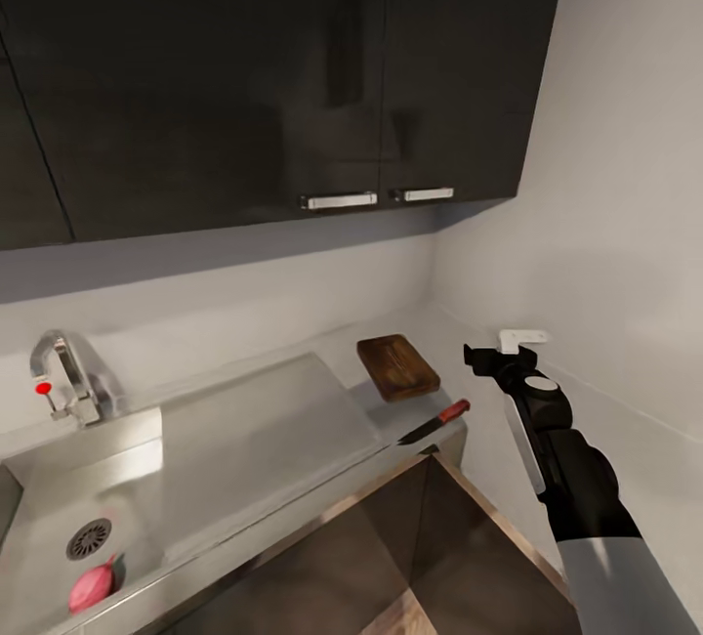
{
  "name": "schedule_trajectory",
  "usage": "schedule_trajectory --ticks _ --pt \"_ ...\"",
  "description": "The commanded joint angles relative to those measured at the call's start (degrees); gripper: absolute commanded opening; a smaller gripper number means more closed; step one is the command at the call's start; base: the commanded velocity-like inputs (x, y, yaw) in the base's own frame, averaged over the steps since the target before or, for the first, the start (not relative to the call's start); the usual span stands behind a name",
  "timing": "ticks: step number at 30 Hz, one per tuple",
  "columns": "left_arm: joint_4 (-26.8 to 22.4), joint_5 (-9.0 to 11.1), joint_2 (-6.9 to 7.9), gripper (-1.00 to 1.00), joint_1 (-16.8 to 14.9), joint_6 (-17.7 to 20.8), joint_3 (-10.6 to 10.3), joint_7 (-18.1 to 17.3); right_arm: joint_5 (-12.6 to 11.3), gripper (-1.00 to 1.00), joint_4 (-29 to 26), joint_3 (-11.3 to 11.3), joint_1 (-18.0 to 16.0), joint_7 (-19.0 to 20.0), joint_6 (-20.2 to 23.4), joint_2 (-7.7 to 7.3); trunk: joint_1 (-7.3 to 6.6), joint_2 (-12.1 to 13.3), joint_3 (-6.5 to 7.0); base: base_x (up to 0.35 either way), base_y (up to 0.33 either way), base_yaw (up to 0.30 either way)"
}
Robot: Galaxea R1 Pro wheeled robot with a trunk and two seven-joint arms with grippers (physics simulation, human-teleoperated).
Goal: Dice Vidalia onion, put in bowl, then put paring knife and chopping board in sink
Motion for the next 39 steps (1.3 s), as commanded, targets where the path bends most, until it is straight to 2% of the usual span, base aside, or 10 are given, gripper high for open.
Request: schedule_trajectory --ticks 1,12,21,39 --pt "-0.1 0.01 0.0 1.0 0.05 -0.02 -0.05 -0.01 0.0 1.0 0.15 0.11 0.05 -0.19 0.34 0.01 0.04 -0.02 0.0 0.229 0.0 0.0" --pt "-0.1 0.01 0.0 1.0 0.05 -0.02 -0.05 -0.01 0.0 1.0 2.24 2.83 0.15 -0.17 0.29 0.36 0.04 -0.02 0.0 0.228 -0.032 0.0" --pt "-0.1 0.01 0.0 1.0 0.05 -0.02 -0.05 -0.01 0.0 1.0 2.34 3.03 0.16 -0.16 0.3 0.42 0.04 -0.02 -0.07 0.064 -0.008 0.025" --pt "-0.1 0.01 -0.13 1.0 0.05 -0.07 -0.05 -0.01 0.0 1.0 2.65 3.04 0.23 -0.15 0.32 0.67 0.04 -0.02 -1.12 0.001 0.0 0.199"
